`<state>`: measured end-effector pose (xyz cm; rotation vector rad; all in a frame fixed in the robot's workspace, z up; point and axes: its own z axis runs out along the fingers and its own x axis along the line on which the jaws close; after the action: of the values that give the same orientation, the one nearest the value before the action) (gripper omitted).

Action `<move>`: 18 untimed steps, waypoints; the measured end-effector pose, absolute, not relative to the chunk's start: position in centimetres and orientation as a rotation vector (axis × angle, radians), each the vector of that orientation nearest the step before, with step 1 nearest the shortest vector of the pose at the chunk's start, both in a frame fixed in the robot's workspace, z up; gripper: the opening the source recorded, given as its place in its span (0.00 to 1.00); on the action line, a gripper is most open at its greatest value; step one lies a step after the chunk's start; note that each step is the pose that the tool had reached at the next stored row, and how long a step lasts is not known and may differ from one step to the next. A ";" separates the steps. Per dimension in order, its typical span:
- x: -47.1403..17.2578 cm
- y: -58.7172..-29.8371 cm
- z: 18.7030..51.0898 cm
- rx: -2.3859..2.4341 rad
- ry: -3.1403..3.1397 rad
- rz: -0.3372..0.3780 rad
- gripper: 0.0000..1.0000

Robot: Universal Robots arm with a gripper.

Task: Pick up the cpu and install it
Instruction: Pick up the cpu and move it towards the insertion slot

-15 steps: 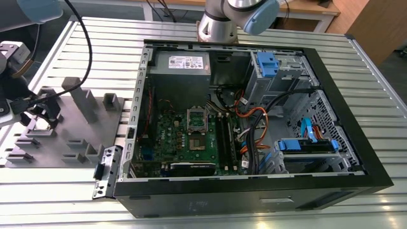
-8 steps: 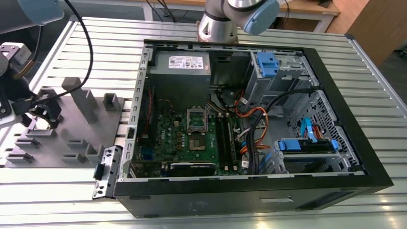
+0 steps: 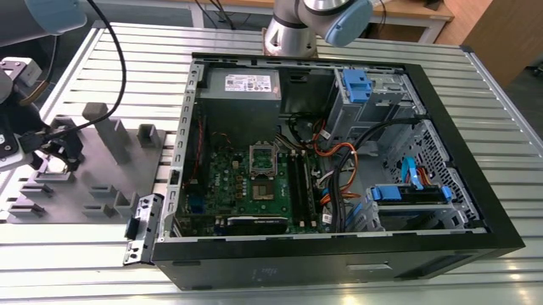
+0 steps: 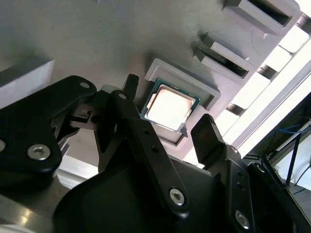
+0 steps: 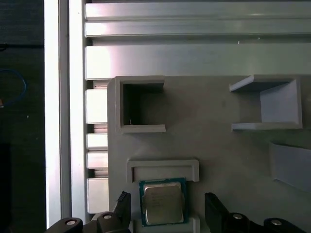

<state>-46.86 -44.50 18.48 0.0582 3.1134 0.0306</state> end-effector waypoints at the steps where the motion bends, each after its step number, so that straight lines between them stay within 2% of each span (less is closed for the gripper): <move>1: -46.9 -44.5 18.4 0.050 3.113 0.031 0.71; 18: -46.9 -44.2 18.1 0.020 3.114 0.031 0.71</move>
<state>-46.85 -44.21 18.07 0.0196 3.1142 0.0311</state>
